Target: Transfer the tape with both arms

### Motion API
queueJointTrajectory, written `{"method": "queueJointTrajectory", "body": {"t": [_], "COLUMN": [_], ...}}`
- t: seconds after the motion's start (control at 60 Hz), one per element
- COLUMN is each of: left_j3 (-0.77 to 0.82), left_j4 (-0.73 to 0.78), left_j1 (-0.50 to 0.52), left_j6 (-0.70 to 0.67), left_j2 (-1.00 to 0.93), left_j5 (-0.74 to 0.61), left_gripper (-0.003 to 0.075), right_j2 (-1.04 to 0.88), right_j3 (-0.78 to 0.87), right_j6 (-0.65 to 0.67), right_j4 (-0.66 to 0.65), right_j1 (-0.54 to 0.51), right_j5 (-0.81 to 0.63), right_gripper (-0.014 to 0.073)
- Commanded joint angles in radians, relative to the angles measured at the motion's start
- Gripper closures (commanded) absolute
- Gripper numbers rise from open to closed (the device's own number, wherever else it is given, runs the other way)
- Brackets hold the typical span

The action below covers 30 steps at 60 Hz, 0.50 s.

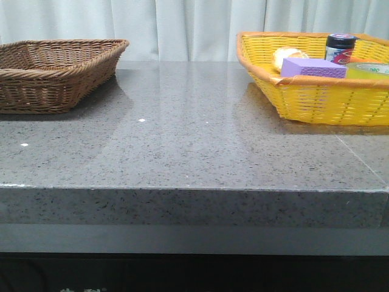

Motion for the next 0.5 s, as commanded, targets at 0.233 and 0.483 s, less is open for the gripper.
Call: {"method": "queueJointTrajectory", "body": {"t": [0.233,0.483], "left_j3": [-0.38,-0.441], "left_j4": [-0.007,-0.007], "left_j1": [0.002,0.002], "left_j6": [-0.005,-0.005], "left_j2": [0.274,0.44], "left_j5": [0.231,0.322], "left_gripper": [0.0741,0.0741], "right_j2": [0.271,0.49], "right_j3": [-0.383,-0.475], "right_j6": [0.0,0.0], "right_j4": [-0.029,-0.026], "right_j1": [-0.001,-0.001], "right_j5": [0.254,0.373], "right_gripper": [0.0661,0.0661]}}
